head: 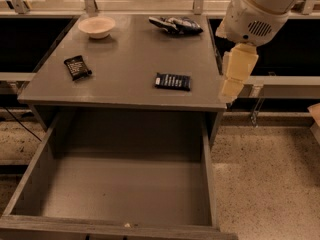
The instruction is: Place rxbar blueberry into top drawer
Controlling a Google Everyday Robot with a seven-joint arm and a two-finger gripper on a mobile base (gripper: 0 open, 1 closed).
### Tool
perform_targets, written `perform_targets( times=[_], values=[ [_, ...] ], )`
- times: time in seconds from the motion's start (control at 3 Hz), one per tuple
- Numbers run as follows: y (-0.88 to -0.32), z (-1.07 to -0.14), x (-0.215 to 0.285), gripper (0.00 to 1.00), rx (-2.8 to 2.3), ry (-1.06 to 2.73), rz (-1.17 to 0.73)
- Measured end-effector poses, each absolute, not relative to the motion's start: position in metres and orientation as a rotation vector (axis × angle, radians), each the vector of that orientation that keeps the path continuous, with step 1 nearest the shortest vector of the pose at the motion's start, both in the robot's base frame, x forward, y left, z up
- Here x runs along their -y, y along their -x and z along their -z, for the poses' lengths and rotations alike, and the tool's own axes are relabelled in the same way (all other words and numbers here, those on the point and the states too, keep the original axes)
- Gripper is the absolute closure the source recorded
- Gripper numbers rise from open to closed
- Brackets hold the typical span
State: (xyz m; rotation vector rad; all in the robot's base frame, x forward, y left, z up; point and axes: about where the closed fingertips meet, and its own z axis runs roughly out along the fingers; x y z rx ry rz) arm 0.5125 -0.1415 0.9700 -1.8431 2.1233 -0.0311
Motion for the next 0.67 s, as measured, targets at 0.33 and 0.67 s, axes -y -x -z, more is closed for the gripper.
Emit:
perform_targets(
  times=[0.33, 0.67],
  values=[
    [-0.528, -0.962, 0.137, 0.00, -2.139, 1.834, 0.011],
    [-0.549, -0.948, 0.128, 0.00, -2.151, 1.847, -0.008]
  ],
)
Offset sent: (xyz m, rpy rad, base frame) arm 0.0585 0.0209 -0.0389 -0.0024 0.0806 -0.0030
